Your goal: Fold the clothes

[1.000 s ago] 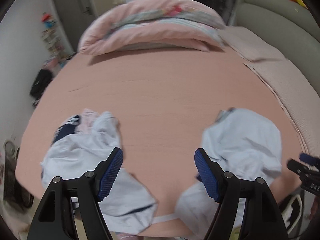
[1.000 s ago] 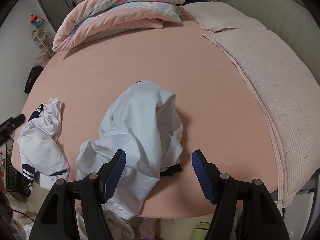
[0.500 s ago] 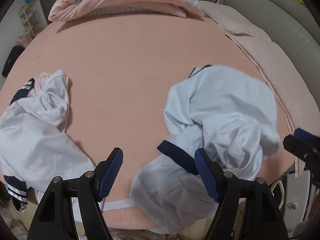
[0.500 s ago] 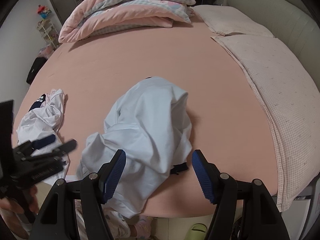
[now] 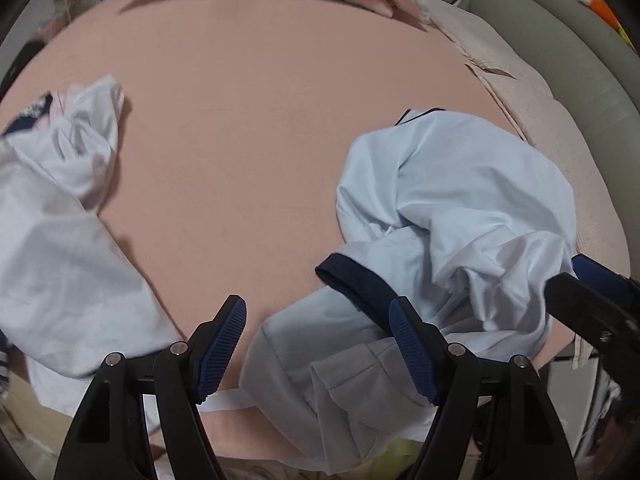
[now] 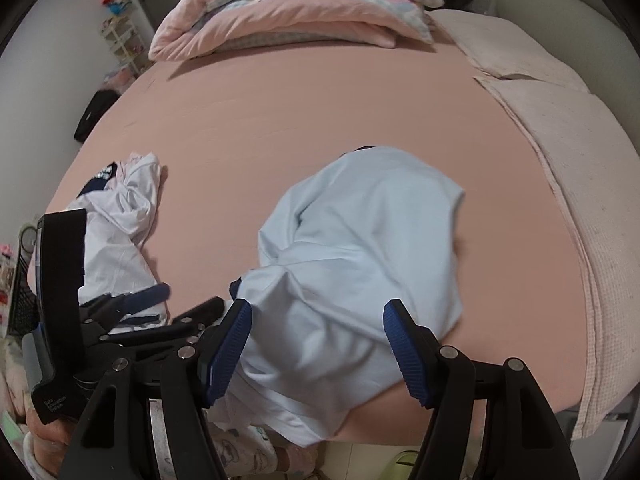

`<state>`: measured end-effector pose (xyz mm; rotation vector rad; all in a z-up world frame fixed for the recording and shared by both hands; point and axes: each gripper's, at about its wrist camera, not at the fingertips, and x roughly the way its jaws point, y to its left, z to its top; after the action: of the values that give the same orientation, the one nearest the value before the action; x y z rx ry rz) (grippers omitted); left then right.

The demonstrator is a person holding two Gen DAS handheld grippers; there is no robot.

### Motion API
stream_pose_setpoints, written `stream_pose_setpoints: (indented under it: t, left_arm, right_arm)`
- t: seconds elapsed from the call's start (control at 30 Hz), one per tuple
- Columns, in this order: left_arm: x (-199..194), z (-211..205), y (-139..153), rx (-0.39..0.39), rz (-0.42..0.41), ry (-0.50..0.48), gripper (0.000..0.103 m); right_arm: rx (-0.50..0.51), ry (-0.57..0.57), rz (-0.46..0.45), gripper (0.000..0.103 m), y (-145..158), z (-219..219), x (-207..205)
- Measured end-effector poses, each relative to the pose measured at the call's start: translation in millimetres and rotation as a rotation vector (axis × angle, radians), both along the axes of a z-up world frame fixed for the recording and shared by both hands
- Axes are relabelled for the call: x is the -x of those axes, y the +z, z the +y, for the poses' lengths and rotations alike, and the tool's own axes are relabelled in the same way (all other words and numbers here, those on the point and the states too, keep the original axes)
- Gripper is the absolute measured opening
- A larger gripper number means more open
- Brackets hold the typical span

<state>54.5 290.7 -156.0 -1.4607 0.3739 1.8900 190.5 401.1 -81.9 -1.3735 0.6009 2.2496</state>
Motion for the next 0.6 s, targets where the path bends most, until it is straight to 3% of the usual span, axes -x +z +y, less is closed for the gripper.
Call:
stream_pose_setpoints:
  t: [0.17, 0.23, 0.3, 0.43, 0.6]
  left_arm:
    - [-2.9, 0.8, -7.1, 0.024, 0.011, 0.001, 0.073]
    - [-5.8, 2.5, -8.5, 0.037, 0.019, -0.014, 0.073]
    - [-7.7, 4.7, -9.5, 0.037, 0.013, -0.022, 0.073]
    - [-9.6, 9.7, -11.5, 0.021, -0.028, -0.03, 0.073]
    - [-11.3, 11.6, -17.1, 0.042, -0.035, -0.035, 0.073]
  right_arm:
    - [-0.045, -0.028, -0.051, 0.068, -16.8, 8.3, 3.5]
    - [-0.02, -0.046, -0.043, 0.066, -21.5, 14.1, -2.7]
    - [0.007, -0.049, -0.04, 0.051, -26.5, 18.6, -8.7]
    - [0.05, -0.063, -0.053, 0.034, -39.7, 27.5, -20.5]
    - [0.067, -0.088, -0.07, 0.03, -53.3, 35.8, -37.2]
